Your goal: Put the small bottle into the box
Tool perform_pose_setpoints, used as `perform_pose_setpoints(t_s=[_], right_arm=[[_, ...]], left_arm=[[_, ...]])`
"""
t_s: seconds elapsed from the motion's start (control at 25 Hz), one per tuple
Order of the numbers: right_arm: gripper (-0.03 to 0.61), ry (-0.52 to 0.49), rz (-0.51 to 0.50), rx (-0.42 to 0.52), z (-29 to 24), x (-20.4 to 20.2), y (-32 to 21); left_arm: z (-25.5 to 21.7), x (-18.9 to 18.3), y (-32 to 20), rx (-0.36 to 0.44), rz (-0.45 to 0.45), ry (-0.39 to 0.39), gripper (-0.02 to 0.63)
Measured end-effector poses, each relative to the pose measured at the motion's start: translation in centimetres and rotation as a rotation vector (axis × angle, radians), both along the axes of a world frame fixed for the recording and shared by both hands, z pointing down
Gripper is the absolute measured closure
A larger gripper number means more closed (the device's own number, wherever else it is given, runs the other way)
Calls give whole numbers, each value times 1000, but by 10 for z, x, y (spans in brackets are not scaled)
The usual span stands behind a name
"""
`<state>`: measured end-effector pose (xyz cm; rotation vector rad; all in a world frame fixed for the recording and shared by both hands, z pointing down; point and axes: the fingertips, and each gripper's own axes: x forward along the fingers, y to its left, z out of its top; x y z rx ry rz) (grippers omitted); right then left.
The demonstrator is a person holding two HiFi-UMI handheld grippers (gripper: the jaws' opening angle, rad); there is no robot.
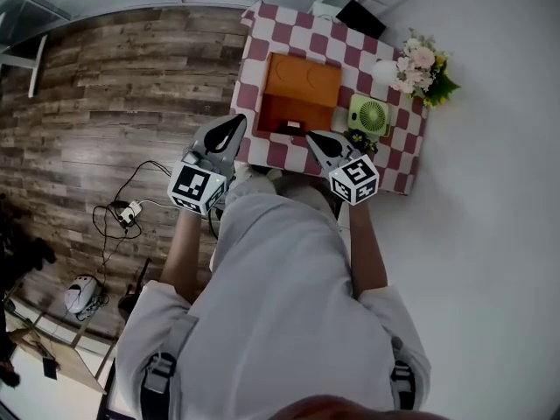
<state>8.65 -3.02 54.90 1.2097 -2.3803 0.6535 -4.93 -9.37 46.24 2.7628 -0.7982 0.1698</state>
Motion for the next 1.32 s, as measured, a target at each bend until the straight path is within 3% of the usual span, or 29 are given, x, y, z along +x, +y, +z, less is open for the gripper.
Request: perform_pose_setpoints(t_s=[0.16, 0.32, 0.44, 0.64, 0.8, 0.96, 1.32], right_arm=[[577, -44, 46, 192, -60, 4, 3], [577, -28, 29, 388, -116, 10, 7], [578, -37, 31, 477, -147, 28, 13], [578, -30, -18, 602, -189, 60, 32], [578, -56, -57, 656, -212, 75, 49], [578, -103, -85, 687, -225, 85, 73], [578, -171, -84, 715, -237, 89, 115]], left_arm=[[0, 8, 3, 9, -5, -11, 612], [-8, 13, 14, 41, -50, -36, 612], [-28, 20, 26, 79, -117, -51, 612], [-70, 47, 66, 132, -226, 6, 612], [-81, 76, 105, 157, -299, 14, 612], [-91, 97, 146, 178, -305, -9, 612], [-103, 93, 186, 209, -363, -51, 612]])
